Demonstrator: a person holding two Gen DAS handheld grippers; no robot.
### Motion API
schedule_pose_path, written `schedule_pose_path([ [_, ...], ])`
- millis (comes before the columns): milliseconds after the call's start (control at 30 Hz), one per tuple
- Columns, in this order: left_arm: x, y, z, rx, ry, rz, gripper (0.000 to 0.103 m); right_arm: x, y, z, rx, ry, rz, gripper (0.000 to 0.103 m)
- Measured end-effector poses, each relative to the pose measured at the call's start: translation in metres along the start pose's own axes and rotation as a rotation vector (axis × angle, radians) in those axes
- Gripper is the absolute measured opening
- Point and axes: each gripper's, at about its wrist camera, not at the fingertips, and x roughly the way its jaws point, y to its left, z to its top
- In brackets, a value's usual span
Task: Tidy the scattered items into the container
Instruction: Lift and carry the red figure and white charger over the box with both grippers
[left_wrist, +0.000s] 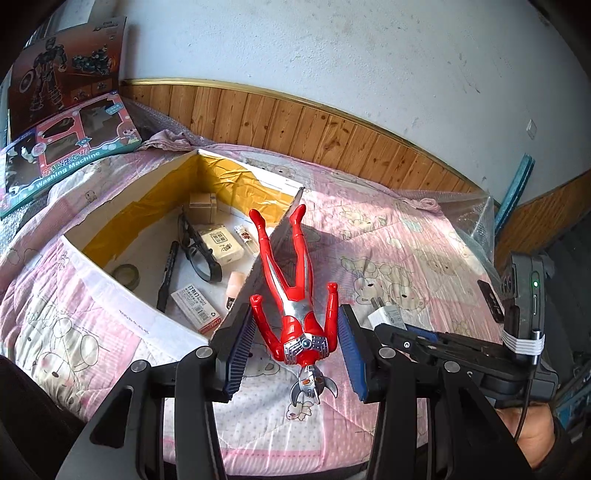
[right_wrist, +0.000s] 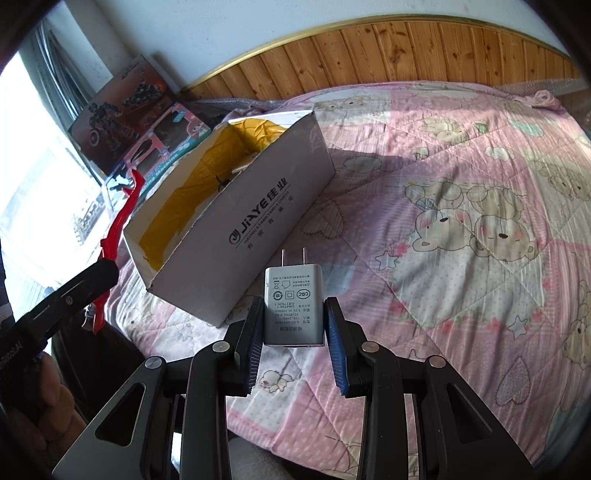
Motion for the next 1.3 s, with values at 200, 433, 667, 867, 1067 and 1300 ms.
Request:
schedule_pose_path([
  [200,-0.007,0.016,0.006,-0.020,-0.009,0.046,0.047,-0.005,0.030,0.000,-0.069,-0.014,0.004,0.033],
  [433,-0.012,0.026,0.013,-0.027,-0.009,0.068,0.047,-0.012,0.057,0.015,-0.123,-0.036,0.020,0.033],
  [667,-0.015,0.037,0.023,-0.047,-0.016,0.066,0.047,-0.019,0.078,0.037,-0.172,-0.052,0.025,0.033],
  [867,-0.014,0.047,0.032,-0.063,-0.018,0.063,0.047,-0.023,0.092,0.053,-0.205,-0.064,0.021,0.033],
  [1067,-0.017,0.056,0.041,-0.084,-0.026,0.057,0.047,-0.026,0.104,0.069,-0.231,-0.076,0.017,0.033],
  [1300,-0.021,0.081,0.054,-0.126,-0.037,0.068,0.047,-0.023,0.119,0.091,-0.265,-0.084,0.018,0.033],
])
